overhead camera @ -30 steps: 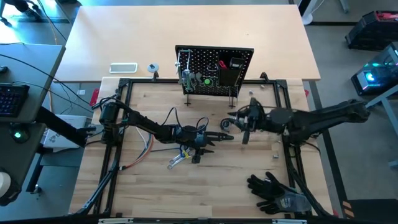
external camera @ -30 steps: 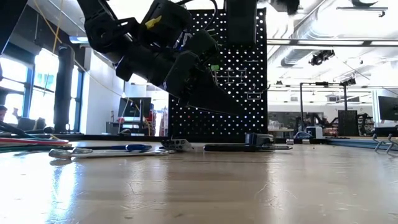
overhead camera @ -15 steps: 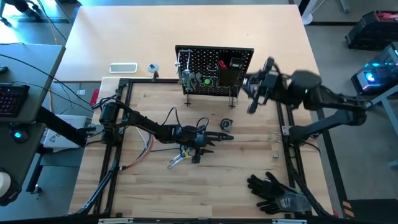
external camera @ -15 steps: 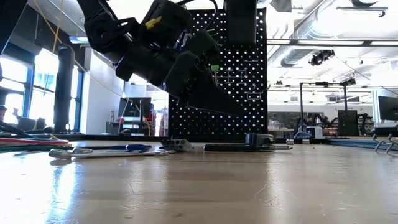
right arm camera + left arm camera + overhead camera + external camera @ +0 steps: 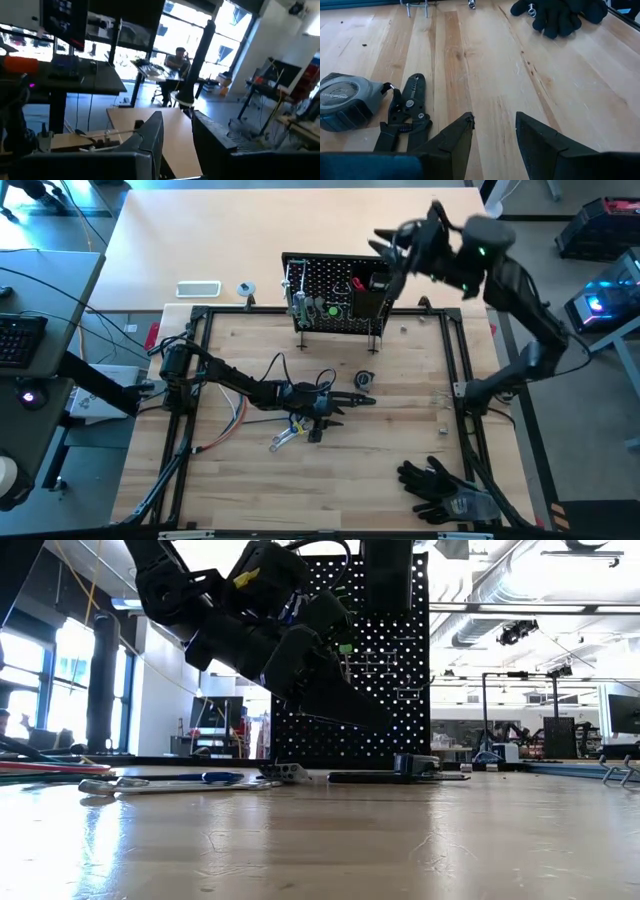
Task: Hang tools onto peg board
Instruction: Put the socket into the black bin on the peg board
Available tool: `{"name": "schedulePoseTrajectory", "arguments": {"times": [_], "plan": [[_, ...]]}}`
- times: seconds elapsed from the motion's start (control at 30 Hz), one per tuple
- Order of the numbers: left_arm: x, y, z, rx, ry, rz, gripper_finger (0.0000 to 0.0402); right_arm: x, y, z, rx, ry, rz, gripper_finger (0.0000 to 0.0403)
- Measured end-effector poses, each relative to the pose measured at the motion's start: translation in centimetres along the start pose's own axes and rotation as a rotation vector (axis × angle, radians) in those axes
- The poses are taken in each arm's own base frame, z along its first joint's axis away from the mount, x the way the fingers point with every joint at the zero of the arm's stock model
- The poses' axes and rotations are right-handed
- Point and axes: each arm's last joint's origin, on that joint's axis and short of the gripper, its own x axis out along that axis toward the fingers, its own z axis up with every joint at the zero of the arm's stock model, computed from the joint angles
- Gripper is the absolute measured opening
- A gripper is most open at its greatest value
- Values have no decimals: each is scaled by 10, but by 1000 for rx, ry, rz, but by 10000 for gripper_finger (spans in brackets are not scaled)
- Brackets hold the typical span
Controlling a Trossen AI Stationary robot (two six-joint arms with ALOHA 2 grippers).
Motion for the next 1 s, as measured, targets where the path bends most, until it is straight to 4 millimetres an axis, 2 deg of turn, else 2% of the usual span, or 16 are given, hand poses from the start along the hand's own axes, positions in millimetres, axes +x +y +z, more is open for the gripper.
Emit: {"name": "schedulePoseTrajectory", "arguments": {"times": [0.2,0.4,0.67,0.87,1.0], "plan": [[0,0,0,0,0,0,142,25,-26,-10,110,122,59,81],[0,-1,0,1,1,-2,142,40,-41,-29,194,243,118,81],[0,-1,-1,10,8,-2,142,43,-46,-34,235,252,149,81],[0,-1,-1,11,8,-2,142,42,-45,-36,250,275,160,126],[0,-1,-1,11,8,-2,142,42,-44,-36,250,274,175,133]]}}
